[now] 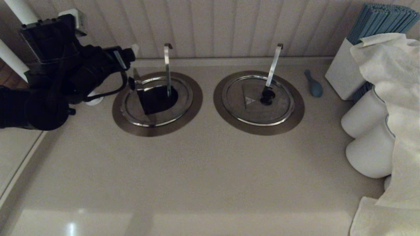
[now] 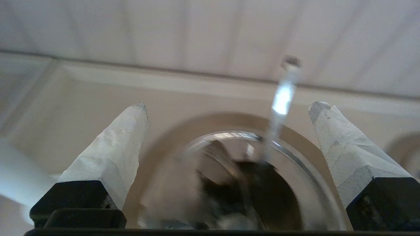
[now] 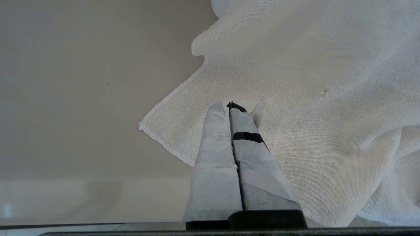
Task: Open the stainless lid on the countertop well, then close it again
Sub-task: Open the lid, then stir with a spoon
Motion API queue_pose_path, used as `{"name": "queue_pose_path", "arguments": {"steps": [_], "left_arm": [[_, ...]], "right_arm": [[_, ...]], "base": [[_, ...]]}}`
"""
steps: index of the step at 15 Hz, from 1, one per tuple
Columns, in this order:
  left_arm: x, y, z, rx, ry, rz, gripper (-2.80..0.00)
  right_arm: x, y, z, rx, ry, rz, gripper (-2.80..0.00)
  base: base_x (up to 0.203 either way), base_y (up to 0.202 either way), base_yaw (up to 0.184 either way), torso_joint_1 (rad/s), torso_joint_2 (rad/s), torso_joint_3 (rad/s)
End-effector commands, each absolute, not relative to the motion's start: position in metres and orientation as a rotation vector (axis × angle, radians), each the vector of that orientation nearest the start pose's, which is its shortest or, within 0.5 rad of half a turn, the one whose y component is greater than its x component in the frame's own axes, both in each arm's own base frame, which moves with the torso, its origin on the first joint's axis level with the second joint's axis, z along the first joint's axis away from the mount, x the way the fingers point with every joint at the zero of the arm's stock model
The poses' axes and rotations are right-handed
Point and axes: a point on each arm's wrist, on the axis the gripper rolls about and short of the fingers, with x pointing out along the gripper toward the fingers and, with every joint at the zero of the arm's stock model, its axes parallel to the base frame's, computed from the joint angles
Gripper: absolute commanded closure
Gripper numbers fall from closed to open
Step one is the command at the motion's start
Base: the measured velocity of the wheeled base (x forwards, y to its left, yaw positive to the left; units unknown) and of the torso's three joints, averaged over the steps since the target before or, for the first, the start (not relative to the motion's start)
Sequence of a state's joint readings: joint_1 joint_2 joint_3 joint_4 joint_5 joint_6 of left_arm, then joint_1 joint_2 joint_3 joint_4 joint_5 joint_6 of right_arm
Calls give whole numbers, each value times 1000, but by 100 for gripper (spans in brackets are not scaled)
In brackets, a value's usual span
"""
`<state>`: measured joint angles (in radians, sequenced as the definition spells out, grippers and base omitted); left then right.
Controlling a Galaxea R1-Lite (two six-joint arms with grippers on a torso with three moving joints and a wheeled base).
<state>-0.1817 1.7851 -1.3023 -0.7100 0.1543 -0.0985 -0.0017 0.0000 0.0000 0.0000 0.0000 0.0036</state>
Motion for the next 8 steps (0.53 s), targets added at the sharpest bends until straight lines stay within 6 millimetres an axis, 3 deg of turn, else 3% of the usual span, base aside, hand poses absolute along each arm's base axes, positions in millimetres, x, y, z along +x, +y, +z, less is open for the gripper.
{"name": "queue_pose_path", "arguments": {"steps": [1,5,8], "left_arm": [[347,-75,297,-141,-211,-74,-280],[326,-101,313,-260,-241,-172,-280],[319,-126,301,-277,-191,-245,-280]], "right_arm": [[-23,0,75,5,0,-2,0],[-23,0,75,5,0,-2,0],[-23,0,75,4,0,0,0]], "base": [[0,0,0,0,0,0],[0,0,0,0,0,0],[0,0,0,0,0,0]]}}
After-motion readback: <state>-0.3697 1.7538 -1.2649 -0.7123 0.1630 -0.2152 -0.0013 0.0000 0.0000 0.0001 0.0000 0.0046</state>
